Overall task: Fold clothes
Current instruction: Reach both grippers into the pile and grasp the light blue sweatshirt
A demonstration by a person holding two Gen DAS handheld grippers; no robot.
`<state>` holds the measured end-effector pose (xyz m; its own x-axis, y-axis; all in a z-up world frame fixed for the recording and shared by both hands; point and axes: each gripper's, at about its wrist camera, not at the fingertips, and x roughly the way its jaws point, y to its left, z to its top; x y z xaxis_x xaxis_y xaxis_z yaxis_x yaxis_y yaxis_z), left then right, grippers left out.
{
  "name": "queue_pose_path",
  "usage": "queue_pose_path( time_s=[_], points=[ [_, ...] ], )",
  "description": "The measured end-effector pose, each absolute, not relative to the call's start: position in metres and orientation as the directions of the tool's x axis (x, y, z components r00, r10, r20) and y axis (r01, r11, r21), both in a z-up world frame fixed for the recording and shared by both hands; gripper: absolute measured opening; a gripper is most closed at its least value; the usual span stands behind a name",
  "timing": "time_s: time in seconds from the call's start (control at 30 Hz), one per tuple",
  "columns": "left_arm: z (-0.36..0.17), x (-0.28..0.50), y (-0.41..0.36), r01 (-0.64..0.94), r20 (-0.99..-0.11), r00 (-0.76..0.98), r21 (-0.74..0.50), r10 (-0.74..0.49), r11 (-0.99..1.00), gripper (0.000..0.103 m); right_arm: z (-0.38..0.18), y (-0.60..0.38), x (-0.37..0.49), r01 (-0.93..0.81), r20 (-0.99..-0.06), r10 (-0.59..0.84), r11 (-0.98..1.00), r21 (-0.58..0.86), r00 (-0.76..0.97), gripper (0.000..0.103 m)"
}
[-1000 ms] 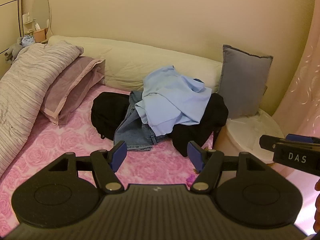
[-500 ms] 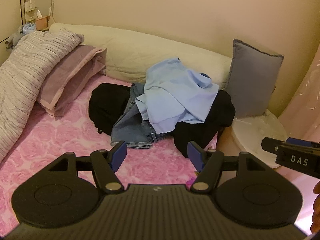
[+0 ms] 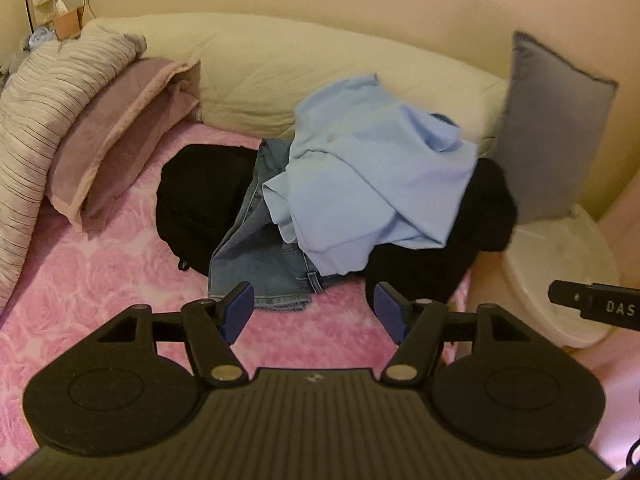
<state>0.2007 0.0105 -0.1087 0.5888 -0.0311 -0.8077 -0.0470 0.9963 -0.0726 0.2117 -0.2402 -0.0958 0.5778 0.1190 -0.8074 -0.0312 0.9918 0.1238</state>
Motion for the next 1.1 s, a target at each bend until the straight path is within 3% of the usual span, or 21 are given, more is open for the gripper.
queue_pose_path(
  time_s=[0.43, 0.63, 0.73, 0.83, 1.1],
  points=[
    [-0.168, 0.334, 0.009, -0.108, -0.844, 0.535, -0.084, -0.013, 0.991, 0.064, -0.152, -0.256, 0.344, -0.036, -0.834, 0.184, 0.980, 0.194, 0.519, 0.064],
    [-0.200, 0.386, 0.027, -0.174, -0.850, 0.526, -0.132, -0.021, 0.976, 0.065, -0.188, -0.268, 0.398, 0.031, -0.823, 0.252, 0.950, 0.311, 0.510, 0.064],
    [-0.216, 0.405, 0.037, -0.210, -0.859, 0.511, -0.165, -0.035, 0.964, 0.065, -0.206, -0.272, 0.424, 0.072, -0.815, 0.288, 0.926, 0.371, 0.503, 0.064],
    [-0.229, 0.420, 0.046, -0.248, -0.864, 0.501, -0.206, -0.057, 0.946, 0.074, -0.223, -0.278, 0.443, 0.141, -0.811, 0.307, 0.894, 0.425, 0.498, 0.064],
    [-0.248, 0.434, 0.063, -0.339, -0.837, 0.524, -0.374, -0.156, 0.863, 0.075, -0.258, -0.299, 0.474, 0.318, -0.764, 0.362, 0.751, 0.579, 0.535, 0.064]
  ],
)
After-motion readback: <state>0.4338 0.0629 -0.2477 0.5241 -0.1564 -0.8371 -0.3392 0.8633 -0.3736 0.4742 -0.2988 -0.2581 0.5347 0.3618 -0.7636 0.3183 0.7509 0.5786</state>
